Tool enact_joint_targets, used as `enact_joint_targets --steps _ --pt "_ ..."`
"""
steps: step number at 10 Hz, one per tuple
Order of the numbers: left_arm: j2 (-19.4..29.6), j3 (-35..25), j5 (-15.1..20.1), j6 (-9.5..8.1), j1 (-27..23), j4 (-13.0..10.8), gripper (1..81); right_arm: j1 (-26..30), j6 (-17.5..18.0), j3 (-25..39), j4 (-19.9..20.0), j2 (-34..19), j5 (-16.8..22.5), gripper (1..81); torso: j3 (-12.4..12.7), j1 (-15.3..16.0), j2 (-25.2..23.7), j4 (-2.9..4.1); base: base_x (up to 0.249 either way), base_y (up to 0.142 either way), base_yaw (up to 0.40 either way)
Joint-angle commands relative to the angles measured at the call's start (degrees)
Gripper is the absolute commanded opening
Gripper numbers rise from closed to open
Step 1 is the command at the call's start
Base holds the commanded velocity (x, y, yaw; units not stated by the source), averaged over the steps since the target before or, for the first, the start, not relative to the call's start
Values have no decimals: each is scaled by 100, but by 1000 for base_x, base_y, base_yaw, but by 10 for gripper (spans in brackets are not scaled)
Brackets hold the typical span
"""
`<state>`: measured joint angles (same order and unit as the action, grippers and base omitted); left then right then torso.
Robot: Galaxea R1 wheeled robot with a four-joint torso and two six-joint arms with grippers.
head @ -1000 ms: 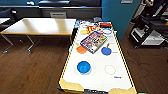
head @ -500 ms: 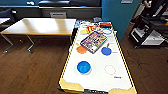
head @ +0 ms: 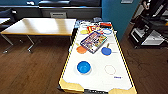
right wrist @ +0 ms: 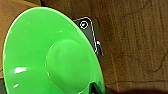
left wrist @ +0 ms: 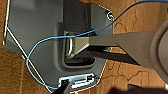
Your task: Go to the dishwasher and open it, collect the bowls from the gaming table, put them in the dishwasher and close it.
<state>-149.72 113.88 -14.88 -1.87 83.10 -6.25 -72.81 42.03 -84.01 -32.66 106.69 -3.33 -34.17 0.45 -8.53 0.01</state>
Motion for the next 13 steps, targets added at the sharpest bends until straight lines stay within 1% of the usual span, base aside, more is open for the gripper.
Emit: enact_joint_targets --steps 1,3,5,6,8,9,10,11,12,13 --pt "1317 -1541 22 20 -61 -69 811 -792 -37 -1701 -197 959 -853 10 0 0 0 0 0 0 0" --pt "2074 -2217 -198 -7 -79 -69 811 -915 -55 -2241 -240 1443 -959 10 0 -2 -2 -1 0 0 0" --pt "2614 -2854 -384 -24 -175 -78 811 -1003 -55 -2400 -452 1823 -959 10 0 -2 -2 -1 0 0 0" --pt "2904 -3241 -419 -33 -306 -69 811 -1029 -46 -2497 -522 2043 -950 10 0 -2 -2 -1 0 0 0" --pt "3519 -4058 -419 -42 -693 -7 811 -1099 -55 -2743 -724 2579 -906 10 0 -2 -2 -1 0 0 0" --pt "3859 -4530 -410 -42 -956 10 811 -1091 -55 -2891 -742 2842 -889 10 0 -2 -2 -1 0 0 0" --pt "4108 -4858 -401 -60 -1264 36 811 -1100 -64 -2927 -760 2992 -863 10 0 -2 -2 -1 0 0 0" --pt "4369 -5223 -341 -104 -1571 279 811 -1091 -55 -3031 -855 3192 -811 10 0 -2 -2 -1 0 0 0" --pt "4547 -5464 -313 -112 -1845 555 811 -1100 -55 -3156 -874 3344 -783 10 0 -2 -2 -1 0 0 0" --pt "4783 -5700 -296 -112 -2167 974 811 -1091 -55 -3340 -874 3492 -783 10 0 -2 -2 -1 0 0 0"
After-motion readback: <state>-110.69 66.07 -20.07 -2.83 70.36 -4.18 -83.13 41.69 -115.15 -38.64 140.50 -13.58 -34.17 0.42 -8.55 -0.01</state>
